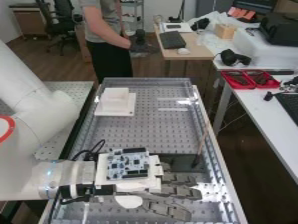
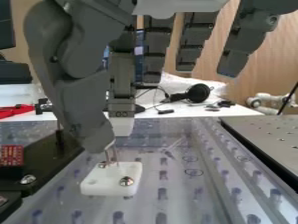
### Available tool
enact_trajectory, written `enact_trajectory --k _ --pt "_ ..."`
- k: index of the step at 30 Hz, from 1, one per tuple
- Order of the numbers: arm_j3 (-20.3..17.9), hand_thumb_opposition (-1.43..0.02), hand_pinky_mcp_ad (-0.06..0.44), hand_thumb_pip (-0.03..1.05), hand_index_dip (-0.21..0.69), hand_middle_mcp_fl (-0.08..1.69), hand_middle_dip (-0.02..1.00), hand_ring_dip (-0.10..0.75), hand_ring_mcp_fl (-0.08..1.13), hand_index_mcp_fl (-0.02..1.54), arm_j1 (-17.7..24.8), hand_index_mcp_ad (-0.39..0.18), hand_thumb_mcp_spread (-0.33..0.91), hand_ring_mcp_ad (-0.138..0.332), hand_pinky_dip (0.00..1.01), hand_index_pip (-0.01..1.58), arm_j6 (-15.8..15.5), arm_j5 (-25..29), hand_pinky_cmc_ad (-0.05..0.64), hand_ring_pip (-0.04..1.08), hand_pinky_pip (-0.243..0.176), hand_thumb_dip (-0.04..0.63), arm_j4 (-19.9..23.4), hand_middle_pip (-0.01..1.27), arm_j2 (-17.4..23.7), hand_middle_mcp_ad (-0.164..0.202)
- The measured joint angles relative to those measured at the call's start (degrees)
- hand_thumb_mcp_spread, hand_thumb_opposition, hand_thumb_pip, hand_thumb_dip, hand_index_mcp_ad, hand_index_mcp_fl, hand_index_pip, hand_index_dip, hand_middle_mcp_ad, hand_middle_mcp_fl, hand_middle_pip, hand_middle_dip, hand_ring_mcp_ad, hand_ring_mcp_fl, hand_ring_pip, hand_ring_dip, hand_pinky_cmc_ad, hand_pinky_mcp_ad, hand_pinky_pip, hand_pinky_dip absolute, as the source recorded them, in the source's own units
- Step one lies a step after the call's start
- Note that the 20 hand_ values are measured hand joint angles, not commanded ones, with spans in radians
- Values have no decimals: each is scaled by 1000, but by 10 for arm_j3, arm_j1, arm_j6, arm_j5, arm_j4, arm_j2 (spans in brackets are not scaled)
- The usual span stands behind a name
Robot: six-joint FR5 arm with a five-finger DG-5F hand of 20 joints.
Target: Grab the paper clip and place it in the clear container
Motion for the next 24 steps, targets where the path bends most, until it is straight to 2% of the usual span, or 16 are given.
enact_trajectory --k 11,24 --pt "9 -895 264 562 42 230 188 93 110 468 -3 -138 485 63 195 1401 -21 -18 278 105 84 284 -10 119 -4 -26" --pt "13 -895 265 562 42 248 188 93 112 468 -5 -143 480 63 195 1401 -16 -16 278 105 84 284 -10 119 -6 -30"
